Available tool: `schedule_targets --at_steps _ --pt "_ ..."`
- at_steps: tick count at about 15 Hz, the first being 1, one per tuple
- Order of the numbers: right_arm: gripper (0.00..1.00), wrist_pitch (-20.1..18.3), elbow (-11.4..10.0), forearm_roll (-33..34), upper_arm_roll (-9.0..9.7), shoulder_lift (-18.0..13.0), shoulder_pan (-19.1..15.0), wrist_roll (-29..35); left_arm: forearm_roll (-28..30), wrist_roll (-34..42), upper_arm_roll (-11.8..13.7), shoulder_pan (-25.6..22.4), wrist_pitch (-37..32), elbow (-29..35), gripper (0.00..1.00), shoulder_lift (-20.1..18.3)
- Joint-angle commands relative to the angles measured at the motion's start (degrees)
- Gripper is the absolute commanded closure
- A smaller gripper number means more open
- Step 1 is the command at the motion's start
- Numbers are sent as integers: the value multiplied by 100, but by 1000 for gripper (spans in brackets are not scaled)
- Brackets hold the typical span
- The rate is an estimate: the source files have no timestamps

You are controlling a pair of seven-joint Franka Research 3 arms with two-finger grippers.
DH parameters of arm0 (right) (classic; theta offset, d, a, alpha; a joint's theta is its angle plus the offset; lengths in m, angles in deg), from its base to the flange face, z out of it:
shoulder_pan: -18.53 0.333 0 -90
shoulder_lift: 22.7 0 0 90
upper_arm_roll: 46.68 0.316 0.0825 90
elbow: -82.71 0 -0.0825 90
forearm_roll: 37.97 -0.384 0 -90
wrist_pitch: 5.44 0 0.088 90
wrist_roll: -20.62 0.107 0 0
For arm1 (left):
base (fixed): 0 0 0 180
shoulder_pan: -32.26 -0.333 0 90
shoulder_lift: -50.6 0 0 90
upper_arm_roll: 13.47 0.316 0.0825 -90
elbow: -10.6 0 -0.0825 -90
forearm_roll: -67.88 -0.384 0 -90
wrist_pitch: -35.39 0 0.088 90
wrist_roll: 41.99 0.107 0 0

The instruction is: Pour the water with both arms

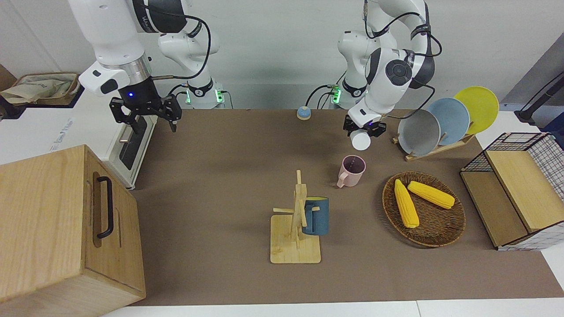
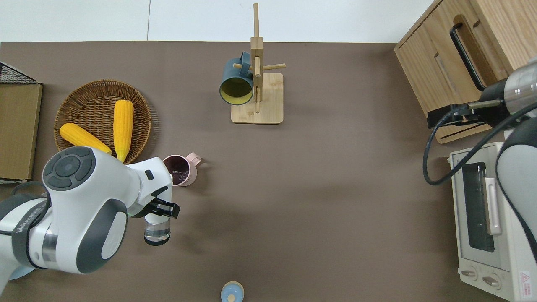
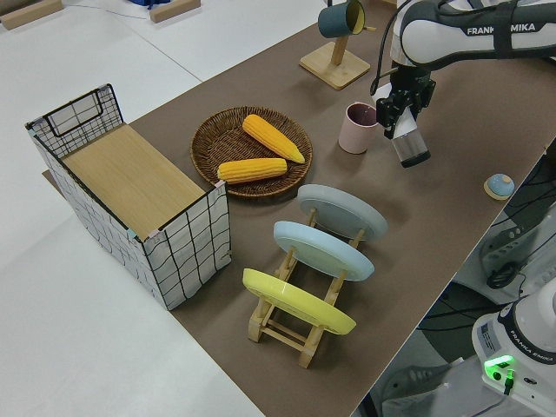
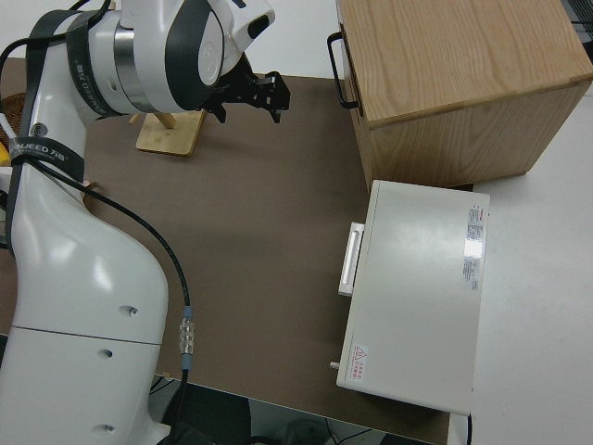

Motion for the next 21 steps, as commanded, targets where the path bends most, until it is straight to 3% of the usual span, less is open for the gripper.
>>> schedule_targets --at_steps 1,5,21 --pt "13 -71 1 -93 -6 -44 -6 -87 -192 -143 71 106 -224 -231 1000 36" --pt "13 -71 1 -93 -6 -44 -6 -87 -236 -143 71 106 -233 -327 1000 194" --pt "13 -71 1 -93 -6 -44 -15 -87 -315 -134 80 98 -391 -433 1000 239"
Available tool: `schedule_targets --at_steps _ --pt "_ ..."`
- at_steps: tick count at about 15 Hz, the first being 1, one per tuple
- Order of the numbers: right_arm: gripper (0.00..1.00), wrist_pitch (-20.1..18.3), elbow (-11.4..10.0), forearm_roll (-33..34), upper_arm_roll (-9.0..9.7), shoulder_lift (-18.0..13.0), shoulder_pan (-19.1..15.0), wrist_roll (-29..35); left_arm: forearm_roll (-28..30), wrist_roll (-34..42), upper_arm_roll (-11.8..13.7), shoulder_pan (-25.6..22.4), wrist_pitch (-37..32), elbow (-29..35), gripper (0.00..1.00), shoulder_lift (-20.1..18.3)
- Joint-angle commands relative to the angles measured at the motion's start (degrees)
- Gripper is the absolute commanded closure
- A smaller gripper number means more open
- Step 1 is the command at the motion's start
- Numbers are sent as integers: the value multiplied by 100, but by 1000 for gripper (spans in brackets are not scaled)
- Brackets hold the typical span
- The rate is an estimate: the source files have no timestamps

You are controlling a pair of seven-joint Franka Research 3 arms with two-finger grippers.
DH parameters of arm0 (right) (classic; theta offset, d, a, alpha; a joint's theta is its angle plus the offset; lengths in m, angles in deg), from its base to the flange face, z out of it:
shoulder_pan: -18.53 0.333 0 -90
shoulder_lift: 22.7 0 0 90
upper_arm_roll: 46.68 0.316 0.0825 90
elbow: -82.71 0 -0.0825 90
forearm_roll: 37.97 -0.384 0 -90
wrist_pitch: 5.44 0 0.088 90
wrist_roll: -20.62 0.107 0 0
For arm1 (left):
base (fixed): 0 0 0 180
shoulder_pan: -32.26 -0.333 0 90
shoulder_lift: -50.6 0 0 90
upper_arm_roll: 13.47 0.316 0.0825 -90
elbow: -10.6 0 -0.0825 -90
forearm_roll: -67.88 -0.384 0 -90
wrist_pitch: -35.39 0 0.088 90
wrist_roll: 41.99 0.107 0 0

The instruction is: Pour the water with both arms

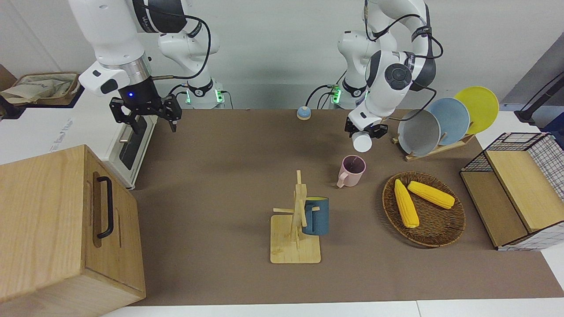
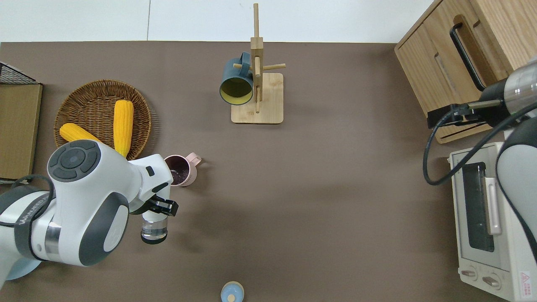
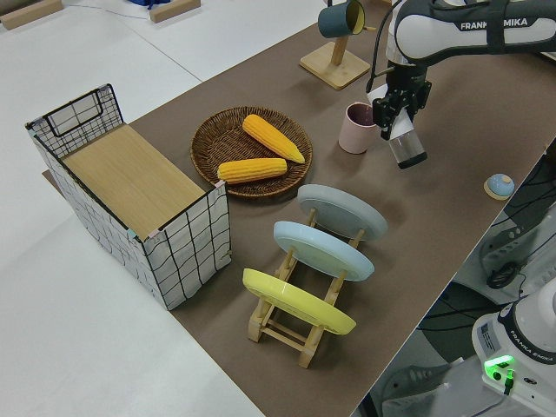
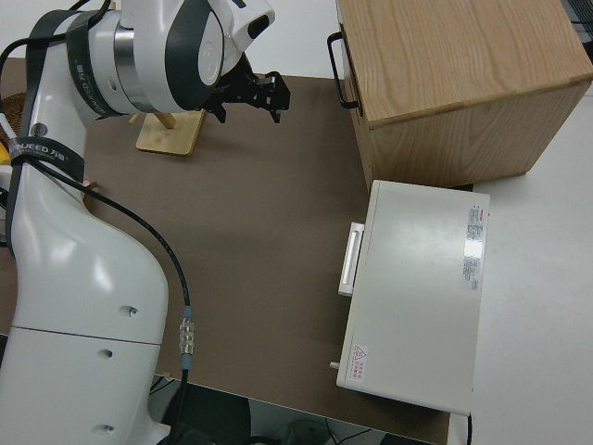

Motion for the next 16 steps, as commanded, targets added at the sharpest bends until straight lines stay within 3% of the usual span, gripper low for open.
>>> schedule_targets --at_steps 1,10,16 --pt "13 -71 1 -93 -6 -44 -6 -87 -166 -110 60 98 -215 -245 1000 55" --pt "13 -71 1 -93 -15 -44 -6 -87 -174 -127 60 80 -346 -281 1000 11" --pt "13 -71 1 -93 -6 -44 -6 -87 -87 -180 122 45 30 -36 1000 -357"
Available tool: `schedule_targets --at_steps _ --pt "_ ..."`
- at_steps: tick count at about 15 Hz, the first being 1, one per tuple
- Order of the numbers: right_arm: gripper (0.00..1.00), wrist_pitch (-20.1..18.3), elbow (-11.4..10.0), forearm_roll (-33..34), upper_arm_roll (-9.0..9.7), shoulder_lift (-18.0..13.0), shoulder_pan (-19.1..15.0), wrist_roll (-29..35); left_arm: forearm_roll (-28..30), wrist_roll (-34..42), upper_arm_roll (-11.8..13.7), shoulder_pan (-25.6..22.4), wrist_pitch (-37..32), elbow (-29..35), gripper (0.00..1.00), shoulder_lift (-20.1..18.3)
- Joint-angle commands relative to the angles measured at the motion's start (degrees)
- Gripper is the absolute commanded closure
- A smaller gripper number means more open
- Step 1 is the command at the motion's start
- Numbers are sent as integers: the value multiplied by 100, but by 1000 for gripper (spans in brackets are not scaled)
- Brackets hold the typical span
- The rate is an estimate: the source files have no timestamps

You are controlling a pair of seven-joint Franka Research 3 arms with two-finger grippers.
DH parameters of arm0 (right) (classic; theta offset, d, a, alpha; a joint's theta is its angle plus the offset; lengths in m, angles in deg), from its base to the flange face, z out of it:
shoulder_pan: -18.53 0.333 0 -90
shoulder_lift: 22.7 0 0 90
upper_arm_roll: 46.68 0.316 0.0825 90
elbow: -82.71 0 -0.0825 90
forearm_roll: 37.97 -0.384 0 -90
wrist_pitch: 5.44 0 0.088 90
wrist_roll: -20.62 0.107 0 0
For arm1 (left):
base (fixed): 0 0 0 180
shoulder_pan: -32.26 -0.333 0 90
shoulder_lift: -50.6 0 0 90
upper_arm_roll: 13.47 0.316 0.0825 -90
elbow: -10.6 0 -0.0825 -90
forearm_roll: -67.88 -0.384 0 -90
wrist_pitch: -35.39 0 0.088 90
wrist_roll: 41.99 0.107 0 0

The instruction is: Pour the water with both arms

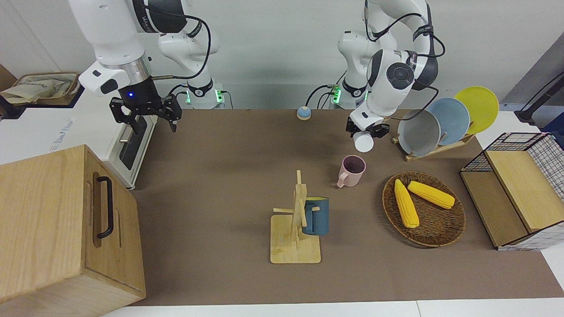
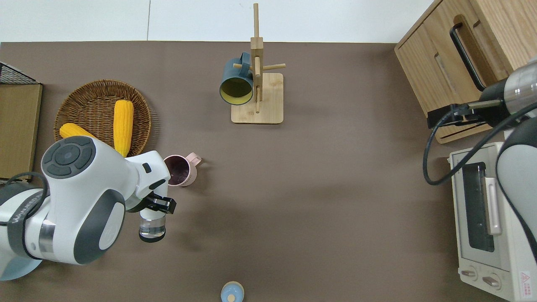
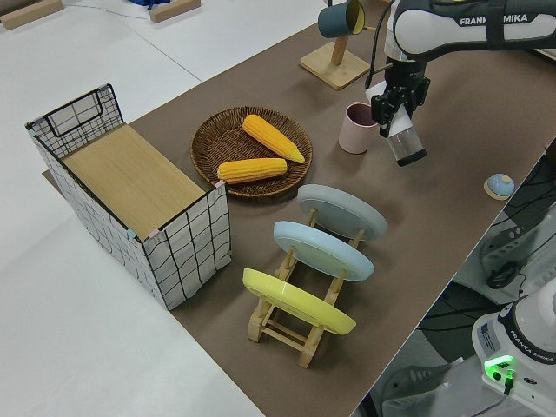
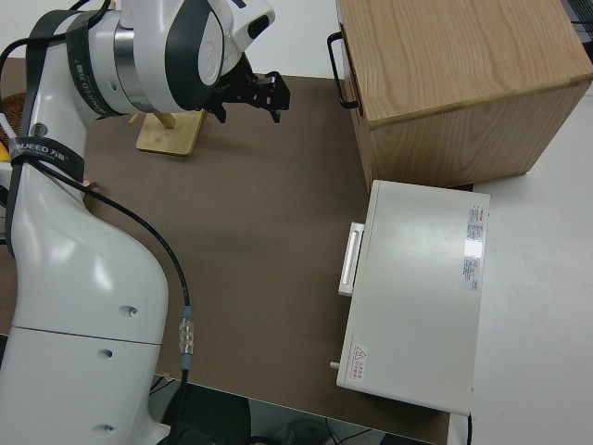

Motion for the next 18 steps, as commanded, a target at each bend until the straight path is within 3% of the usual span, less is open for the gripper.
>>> schedule_targets --at_steps 1,3,8,18 --pt "13 -71 1 -93 -6 -44 -6 -87 -72 -140 83 45 384 312 1000 -519" --pt "13 -71 1 -93 -6 -44 -6 -87 -72 -245 83 45 1061 813 1000 -862" --pt "13 -71 1 -93 -15 -44 -6 -87 -72 -438 92 -16 1537 1096 1000 -1188" --pt "13 -71 1 -93 -6 -44 -6 -87 -230 -580 92 -1017 2697 1088 1000 -1725"
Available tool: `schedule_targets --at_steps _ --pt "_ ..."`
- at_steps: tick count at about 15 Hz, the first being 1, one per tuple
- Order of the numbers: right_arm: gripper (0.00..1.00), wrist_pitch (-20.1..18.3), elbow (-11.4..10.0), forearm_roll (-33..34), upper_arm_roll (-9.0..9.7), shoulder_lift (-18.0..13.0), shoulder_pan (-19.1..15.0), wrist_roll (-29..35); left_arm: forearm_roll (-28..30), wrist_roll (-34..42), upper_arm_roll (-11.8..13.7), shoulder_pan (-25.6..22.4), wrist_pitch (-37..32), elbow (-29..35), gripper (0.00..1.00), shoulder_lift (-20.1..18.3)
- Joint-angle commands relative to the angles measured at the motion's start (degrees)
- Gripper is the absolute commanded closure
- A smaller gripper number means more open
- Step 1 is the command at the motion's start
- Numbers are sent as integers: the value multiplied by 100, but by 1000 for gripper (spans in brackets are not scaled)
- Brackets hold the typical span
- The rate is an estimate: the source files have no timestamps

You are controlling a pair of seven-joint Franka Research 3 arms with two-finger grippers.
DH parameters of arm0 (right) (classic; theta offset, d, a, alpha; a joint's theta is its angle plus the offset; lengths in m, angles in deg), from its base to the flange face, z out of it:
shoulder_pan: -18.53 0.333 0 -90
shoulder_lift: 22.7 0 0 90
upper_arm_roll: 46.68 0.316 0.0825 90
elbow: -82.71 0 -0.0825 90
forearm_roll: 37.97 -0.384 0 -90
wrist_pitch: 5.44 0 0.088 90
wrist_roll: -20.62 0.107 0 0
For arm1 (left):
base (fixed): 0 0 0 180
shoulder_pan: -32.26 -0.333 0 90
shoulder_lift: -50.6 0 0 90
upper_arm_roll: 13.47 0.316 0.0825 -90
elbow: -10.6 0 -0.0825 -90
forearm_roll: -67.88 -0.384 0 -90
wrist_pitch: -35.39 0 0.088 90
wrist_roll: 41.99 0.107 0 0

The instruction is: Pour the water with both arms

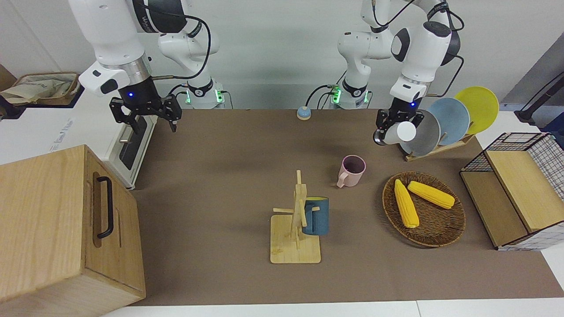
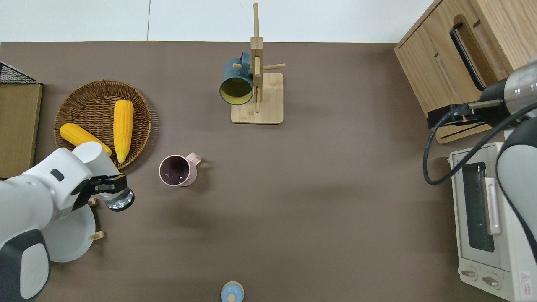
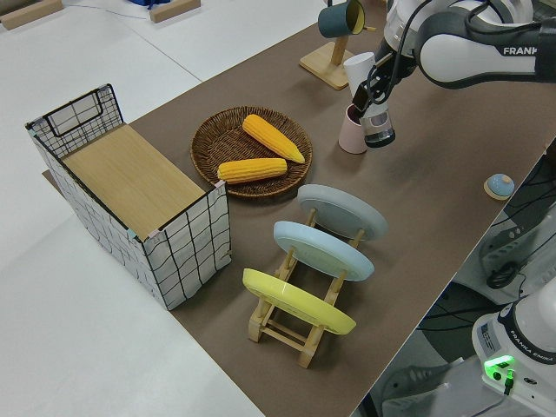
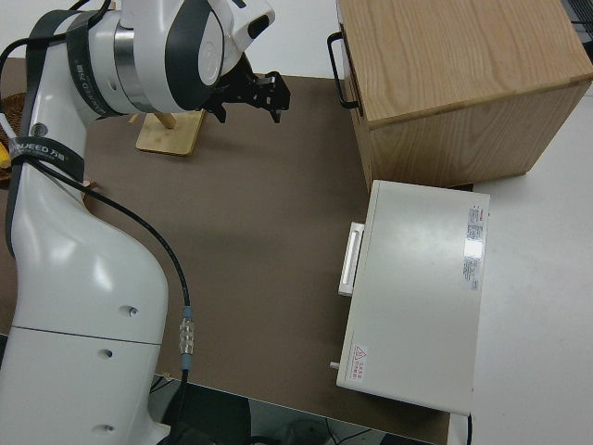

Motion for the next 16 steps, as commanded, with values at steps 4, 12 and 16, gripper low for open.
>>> schedule_targets --at_steps 4,12,16 --pt "13 -71 1 -93 -6 -44 -6 -87 -168 -258 -57 -541 874 31 1000 -521" --pt "13 -71 1 -93 -15 -44 -6 -87 -185 -303 -136 -1183 1042 -970 1000 -469" --pt "13 -71 1 -93 -6 -44 -6 -87 -177 73 -119 -1508 1104 -1743 1000 154"
